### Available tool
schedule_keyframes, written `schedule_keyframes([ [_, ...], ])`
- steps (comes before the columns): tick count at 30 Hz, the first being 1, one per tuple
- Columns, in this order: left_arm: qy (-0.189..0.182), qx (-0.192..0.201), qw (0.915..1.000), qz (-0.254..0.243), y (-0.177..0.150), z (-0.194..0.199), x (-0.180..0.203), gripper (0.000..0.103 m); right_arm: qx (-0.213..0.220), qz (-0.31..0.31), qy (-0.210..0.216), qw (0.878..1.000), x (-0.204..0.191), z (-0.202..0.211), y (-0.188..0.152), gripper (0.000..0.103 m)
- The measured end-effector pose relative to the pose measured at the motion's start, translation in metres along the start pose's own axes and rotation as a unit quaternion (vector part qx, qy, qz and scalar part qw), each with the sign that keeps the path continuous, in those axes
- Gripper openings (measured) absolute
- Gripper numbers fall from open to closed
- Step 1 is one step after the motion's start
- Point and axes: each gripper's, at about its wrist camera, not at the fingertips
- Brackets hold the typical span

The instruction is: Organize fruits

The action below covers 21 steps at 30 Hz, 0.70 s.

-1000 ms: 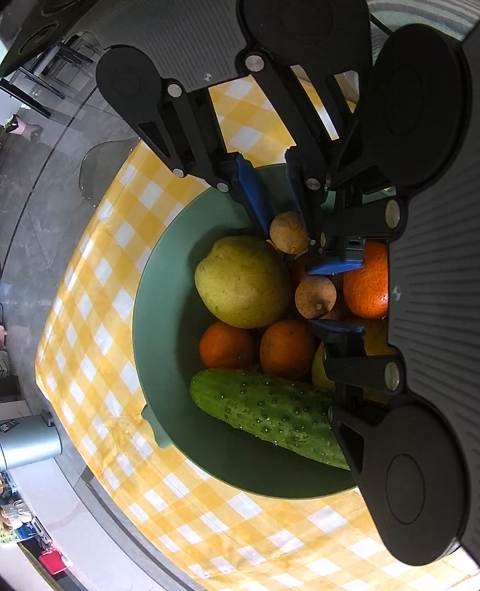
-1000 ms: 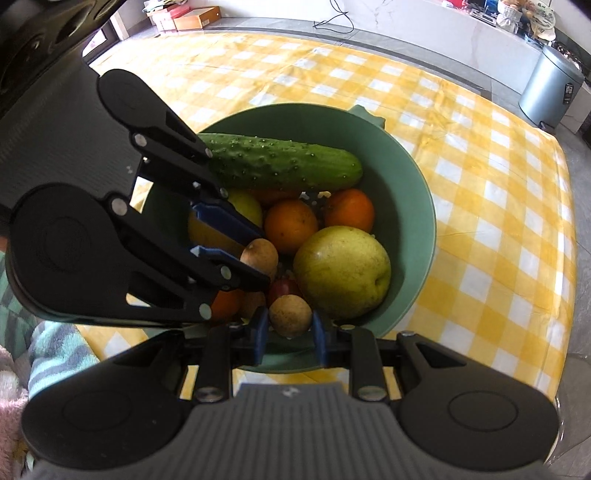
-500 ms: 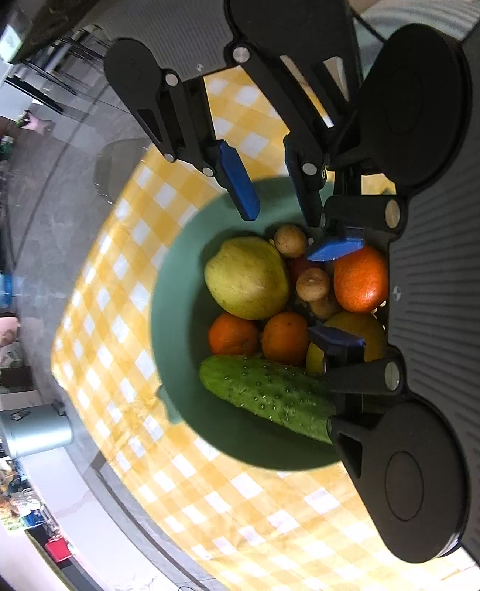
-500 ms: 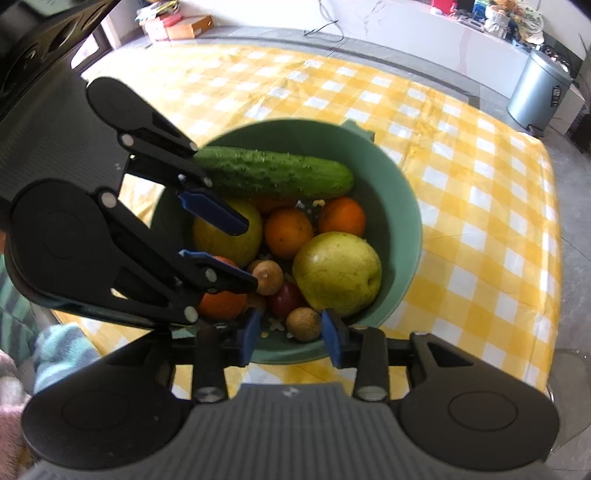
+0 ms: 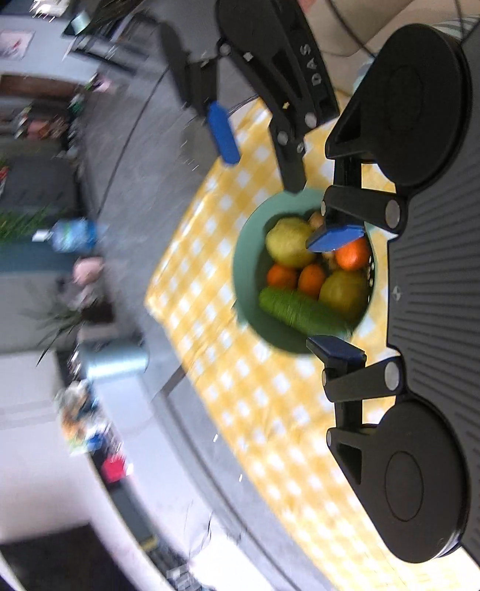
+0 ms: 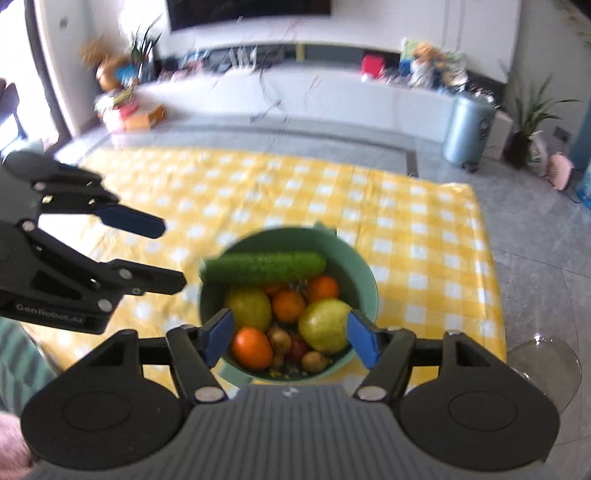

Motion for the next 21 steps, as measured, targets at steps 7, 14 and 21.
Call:
schedule_keyframes([
  [7, 0.089, 0.081, 0.9913, 0.053, -0.018, 0.055, -0.006, 0.070, 0.072, -0.059, -0.037, 0.995, -0.028, 0.043, -0.016, 0.078],
  [14, 0.168, 0.126, 0.9728, 0.096, -0.042, 0.094, -0.019, 0.088, 0.127, -0.063, -0.086, 0.986, -0.077, 0.064, -0.044, 0.085],
  [21, 0.222, 0.133, 0.9576, 0.127, -0.075, 0.101, -0.022, 0.089, 0.162, -0.058, -0.124, 0.977, -0.108, 0.071, -0.074, 0.088],
])
Point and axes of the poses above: each gripper's, at about its wrist camera, not at the fingertips, and z roughly against the way its jaws point, x to its right, y to its top, and after that the axes turned 11 degrees about x, right-handed
